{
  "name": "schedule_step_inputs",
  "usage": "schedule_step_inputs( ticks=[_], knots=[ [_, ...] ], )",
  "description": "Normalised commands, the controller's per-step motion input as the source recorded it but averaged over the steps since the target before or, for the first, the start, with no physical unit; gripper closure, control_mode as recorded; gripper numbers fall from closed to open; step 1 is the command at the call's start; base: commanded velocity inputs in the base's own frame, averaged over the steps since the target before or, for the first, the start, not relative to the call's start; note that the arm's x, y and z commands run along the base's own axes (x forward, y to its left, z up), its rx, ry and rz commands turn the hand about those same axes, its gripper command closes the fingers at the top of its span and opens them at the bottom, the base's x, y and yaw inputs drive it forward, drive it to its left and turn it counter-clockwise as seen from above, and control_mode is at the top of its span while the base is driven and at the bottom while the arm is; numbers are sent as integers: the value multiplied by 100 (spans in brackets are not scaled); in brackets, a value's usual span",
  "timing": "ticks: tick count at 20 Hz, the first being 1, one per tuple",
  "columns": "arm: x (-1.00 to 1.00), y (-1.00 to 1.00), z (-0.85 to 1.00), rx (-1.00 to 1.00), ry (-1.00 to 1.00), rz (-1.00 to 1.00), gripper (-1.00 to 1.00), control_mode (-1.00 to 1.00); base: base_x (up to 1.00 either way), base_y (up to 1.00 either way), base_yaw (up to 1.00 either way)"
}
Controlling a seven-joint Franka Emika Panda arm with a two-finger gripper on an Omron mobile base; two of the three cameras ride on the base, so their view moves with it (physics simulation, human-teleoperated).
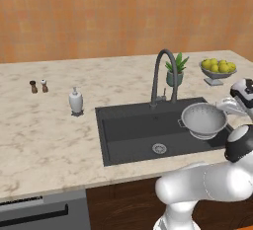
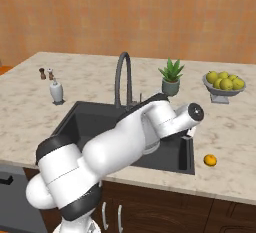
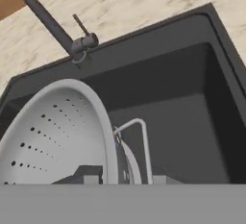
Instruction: Put the colander in the sink, put the tangerine in the colander, and turn on the sink faucet and pour water over the colander.
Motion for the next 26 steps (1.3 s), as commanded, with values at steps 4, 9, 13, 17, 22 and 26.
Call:
schedule_step_inputs(
  ticks=[4, 9, 13, 17, 22, 26],
  knots=[
    [-1, 65, -24, -20, 9, 7, 100, -100, 0, 0, 0],
    [0, 50, -30, -2, 18, 1, 100, -100, 0, 0, 0],
    [0, 24, -39, 16, 25, 0, 100, -100, 0, 0, 0],
    [0, 0, -30, 35, 22, 0, 100, -100, 0, 0, 0],
    [1, 8, -22, 25, 5, 3, 100, -100, 0, 0, 0],
    [33, 0, -1, 11, 0, 0, 100, -100, 0, 0, 0]
  ],
)
